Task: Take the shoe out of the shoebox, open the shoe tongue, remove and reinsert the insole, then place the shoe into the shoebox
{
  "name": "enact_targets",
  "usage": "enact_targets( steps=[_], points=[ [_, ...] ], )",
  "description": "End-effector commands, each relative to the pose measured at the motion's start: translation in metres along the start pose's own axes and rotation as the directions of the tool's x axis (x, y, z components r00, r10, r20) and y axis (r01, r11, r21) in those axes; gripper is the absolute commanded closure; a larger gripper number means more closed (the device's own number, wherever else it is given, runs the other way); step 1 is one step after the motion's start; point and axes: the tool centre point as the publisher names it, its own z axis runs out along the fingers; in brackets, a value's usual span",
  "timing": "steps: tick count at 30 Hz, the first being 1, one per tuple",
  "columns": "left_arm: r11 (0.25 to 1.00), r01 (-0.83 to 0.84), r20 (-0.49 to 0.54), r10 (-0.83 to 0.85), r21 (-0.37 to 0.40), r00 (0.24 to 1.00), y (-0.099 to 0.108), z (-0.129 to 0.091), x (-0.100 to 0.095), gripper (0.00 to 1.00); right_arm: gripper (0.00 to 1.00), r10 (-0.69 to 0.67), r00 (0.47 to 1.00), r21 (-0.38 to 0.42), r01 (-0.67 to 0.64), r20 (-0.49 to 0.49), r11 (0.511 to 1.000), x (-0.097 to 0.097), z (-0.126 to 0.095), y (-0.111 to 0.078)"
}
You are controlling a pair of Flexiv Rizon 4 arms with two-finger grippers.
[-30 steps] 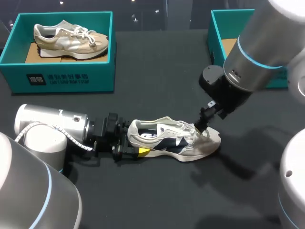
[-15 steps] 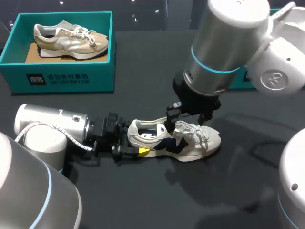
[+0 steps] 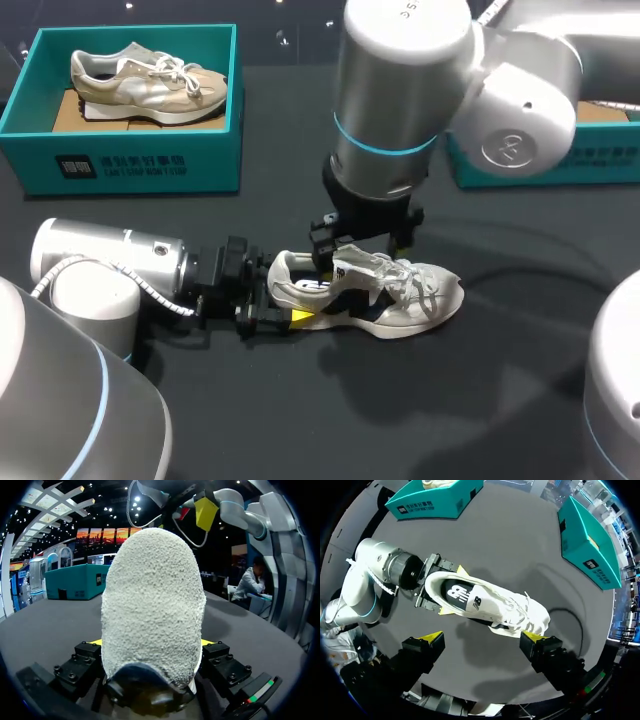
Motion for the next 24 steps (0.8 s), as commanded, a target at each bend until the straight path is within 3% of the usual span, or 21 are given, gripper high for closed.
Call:
enact_targets(
  steps=[1, 10, 24],
  points=[
    [1.000, 0.000, 0.002, 0.000, 0.000, 1.000, 0.000, 0.000, 0.001, 1.00, 0.00, 0.094, 0.981, 0.060, -0.105, 0.168, 0.993, 0.022, 0.012, 0.014],
    [1.000, 0.000, 0.002, 0.000, 0.000, 1.000, 0.000, 0.000, 0.001, 1.00, 0.00, 0.183, 0.945, 0.062, -0.207, 0.269, 0.976, 0.026, 0.033, 0.027],
    [1.000, 0.000, 0.002, 0.000, 0.000, 1.000, 0.000, 0.000, 0.001, 1.00, 0.00, 0.247, 0.896, -0.005, -0.264, 0.370, 0.965, 0.021, 0.050, 0.025]
  ],
)
